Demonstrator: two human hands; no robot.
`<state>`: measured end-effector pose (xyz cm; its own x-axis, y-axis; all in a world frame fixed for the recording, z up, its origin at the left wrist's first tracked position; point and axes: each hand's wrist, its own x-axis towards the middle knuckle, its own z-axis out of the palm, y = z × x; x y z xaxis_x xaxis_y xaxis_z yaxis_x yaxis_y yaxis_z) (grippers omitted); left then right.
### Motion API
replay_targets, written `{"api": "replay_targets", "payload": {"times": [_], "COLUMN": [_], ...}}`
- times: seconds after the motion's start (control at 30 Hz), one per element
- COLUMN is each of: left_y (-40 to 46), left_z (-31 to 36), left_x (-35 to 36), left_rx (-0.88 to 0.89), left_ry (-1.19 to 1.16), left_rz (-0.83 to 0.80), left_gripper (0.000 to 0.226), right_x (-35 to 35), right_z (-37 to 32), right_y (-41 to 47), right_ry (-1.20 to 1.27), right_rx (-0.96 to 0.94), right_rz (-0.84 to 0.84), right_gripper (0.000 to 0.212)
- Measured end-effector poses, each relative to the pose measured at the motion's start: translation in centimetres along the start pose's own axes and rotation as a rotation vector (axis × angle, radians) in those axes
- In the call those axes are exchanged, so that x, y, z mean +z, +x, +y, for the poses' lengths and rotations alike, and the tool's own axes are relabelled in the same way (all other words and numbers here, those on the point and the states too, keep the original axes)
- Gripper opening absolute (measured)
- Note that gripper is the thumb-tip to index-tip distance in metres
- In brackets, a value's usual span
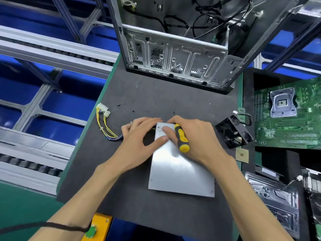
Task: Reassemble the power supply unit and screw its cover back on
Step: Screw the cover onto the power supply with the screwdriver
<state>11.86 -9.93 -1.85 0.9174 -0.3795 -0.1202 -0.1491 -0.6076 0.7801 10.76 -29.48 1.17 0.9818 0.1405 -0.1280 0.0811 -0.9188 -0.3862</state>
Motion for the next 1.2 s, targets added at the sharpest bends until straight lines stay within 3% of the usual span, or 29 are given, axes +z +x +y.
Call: {"api": "replay_targets", "payload": {"times": [0.1,0.4,0.57,0.7,0.93,1.03,1.2], "left_y": [0.4,1.1,1.7,1.7,0.7,0.0,0.2], "left_z": [-0.3,0.1,-0.2,0.0,-0.2,-0.4,-0.4], "left_x": [0.1,1.9,2.4,2.5,1.2,0.8,0.2], "left_rx": [0.036,0.117,0.105,0.097,-0.011,0.032,0.046], "left_ry": [-0.112,-0.273,-0.318,-0.338,-0.226,-0.059,0.019], "left_rz": [0.003,0.168,0.194,0.214,0.051,-0.031,-0.061], "left_gripper": [0.041,0.030,0.035,0.037,0.044,0.064,0.064], "right_x": [0.0,0.7,0.8,0.8,0.7,0.7,1.3], "right_z": [0.1,0.2,0.2,0.2,0.2,0.1,-1.8], "right_y": [0.2,0.6,0.7,0.9,1.0,1.2,2.2], "right_ry": [-0.012,-0.070,-0.096,-0.091,-0.089,-0.084,-0.077], "right_rx": [-0.026,-0.051,-0.053,-0.033,-0.032,0.006,0.127], "right_rz": [0.011,0.090,0.158,0.127,0.135,0.115,0.159], "right_gripper": [0.032,0.045,0.031,0.033,0.034,0.042,0.049]}}
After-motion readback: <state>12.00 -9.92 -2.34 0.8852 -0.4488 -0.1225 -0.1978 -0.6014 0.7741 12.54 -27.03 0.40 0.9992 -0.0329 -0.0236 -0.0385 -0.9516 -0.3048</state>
